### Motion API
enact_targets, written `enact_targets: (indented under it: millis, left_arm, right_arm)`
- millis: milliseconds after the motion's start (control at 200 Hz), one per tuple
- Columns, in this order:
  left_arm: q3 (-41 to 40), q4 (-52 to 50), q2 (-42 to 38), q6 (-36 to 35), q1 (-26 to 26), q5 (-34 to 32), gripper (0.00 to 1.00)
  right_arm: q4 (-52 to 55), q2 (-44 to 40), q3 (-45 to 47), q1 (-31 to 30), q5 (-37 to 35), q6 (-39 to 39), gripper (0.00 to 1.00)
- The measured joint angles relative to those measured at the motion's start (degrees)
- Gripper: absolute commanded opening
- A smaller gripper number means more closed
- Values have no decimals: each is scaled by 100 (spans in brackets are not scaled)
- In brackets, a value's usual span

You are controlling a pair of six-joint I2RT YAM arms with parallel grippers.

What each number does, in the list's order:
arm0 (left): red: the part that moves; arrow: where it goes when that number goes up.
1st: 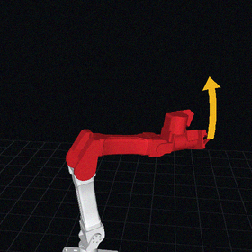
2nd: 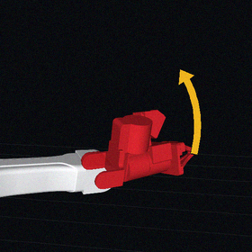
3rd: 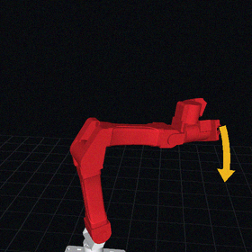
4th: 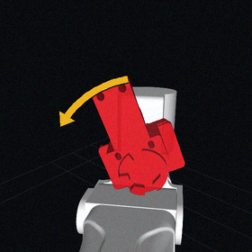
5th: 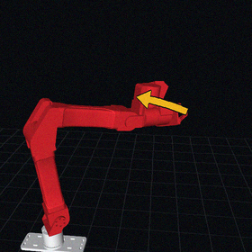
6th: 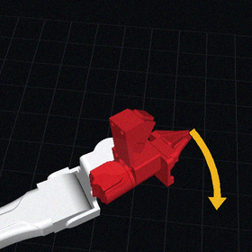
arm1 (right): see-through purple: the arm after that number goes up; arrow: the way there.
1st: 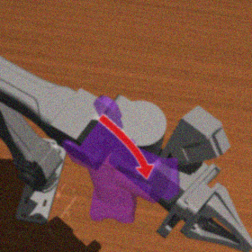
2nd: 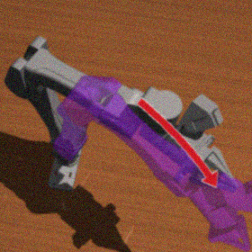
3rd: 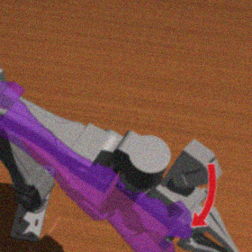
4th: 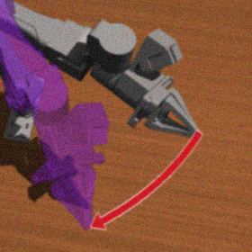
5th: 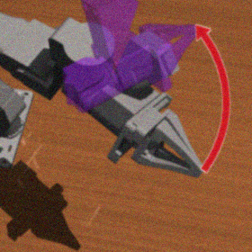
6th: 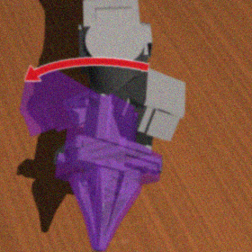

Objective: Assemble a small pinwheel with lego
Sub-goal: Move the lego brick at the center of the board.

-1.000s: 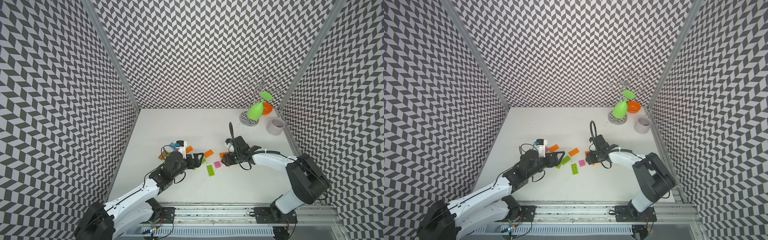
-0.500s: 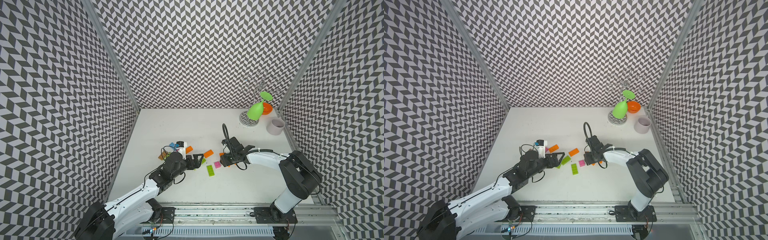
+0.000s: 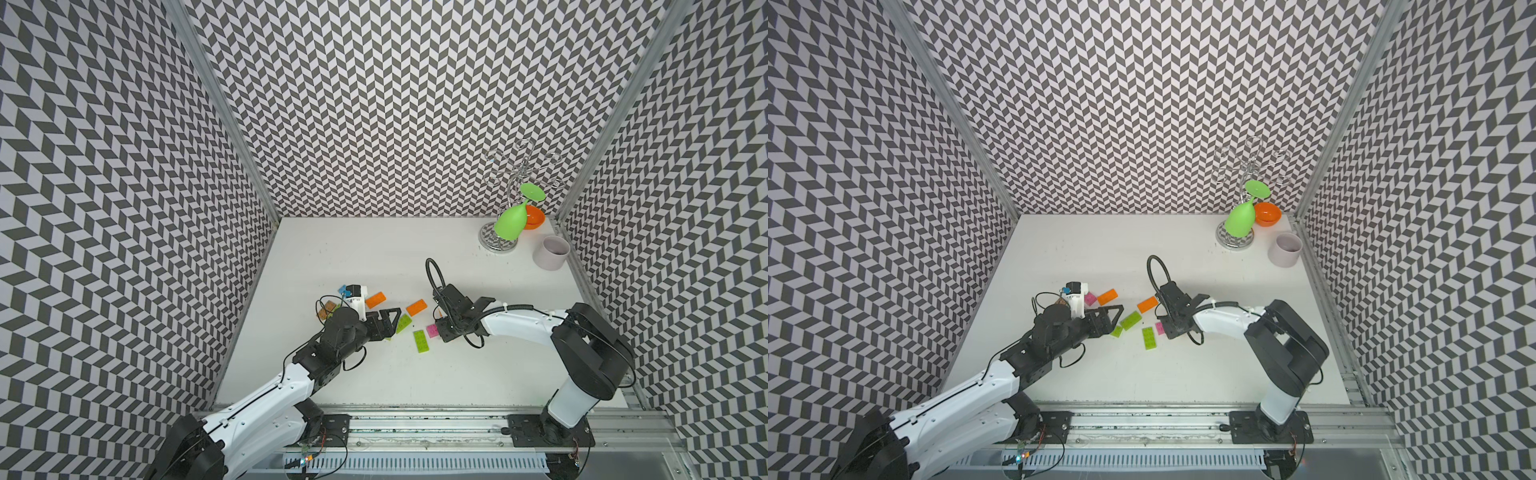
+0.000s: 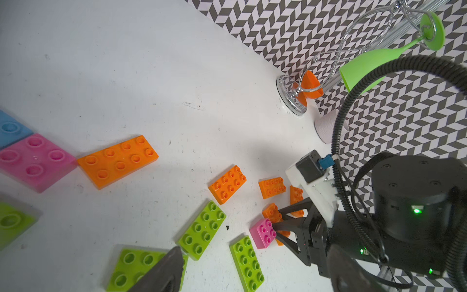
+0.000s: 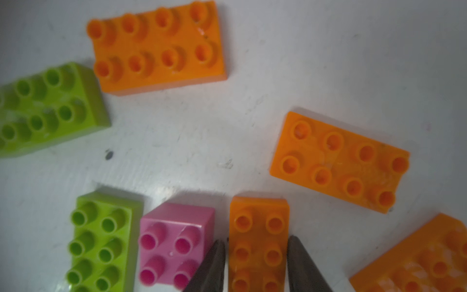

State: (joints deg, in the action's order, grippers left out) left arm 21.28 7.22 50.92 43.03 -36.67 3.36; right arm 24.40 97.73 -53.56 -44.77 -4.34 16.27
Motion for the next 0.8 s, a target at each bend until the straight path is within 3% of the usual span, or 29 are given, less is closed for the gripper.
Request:
enact_targets:
  millis: [190,401,801]
  left_arm:
    - [-7,-201,-205,17,127,-26,87]
    - [-28,-319,-361,9,262,-63,88]
    - [31,-201,501,-127,-90,103,88]
  right_arm:
    - [44,131,-179,-459,42,474,34]
    - [-15,-118,140,-551,-63,1040,33]
    - [103,-649,695,-522,-284,1425,34]
